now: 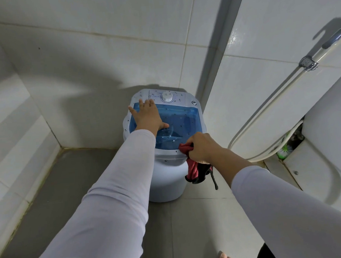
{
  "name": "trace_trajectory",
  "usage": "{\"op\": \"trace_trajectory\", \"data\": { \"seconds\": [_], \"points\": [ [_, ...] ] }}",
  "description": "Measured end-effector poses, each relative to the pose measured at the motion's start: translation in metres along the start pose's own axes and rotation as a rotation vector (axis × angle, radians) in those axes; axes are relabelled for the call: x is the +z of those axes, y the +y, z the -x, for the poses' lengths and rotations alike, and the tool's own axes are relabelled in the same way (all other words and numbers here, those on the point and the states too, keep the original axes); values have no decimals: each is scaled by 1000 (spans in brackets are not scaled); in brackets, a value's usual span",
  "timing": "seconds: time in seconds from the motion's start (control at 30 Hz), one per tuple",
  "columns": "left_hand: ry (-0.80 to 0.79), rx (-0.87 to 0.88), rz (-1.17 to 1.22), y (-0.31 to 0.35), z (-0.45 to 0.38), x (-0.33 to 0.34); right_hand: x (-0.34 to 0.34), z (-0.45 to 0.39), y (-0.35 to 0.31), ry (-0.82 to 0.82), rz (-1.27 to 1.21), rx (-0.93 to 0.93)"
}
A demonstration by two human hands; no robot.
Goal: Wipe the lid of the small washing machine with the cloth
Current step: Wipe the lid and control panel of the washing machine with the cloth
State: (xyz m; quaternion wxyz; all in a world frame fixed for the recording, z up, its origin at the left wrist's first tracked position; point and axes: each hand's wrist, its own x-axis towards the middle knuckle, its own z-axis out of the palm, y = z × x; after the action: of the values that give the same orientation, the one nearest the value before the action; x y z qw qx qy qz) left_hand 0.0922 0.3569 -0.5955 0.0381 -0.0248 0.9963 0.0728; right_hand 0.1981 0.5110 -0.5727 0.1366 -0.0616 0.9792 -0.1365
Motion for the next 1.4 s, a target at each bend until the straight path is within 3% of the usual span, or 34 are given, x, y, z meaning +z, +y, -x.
{"op": "trace_trajectory", "data": {
  "seconds": [0.67,0.9,1.2,1.4],
  "points": [
    [3,-17,-5,1,-1,1,11,-8,-27,-26,24,-120],
    [84,-13,-10,0,11,-9,-6,-4,-23,-79,-35,-157],
    [169,-182,346,-48,54,-11,-40,-3,-24,-20,-18,-180],
    [87,-357,663,-49,104,25,-73,-7,-25,54,31,-171]
  ]
}}
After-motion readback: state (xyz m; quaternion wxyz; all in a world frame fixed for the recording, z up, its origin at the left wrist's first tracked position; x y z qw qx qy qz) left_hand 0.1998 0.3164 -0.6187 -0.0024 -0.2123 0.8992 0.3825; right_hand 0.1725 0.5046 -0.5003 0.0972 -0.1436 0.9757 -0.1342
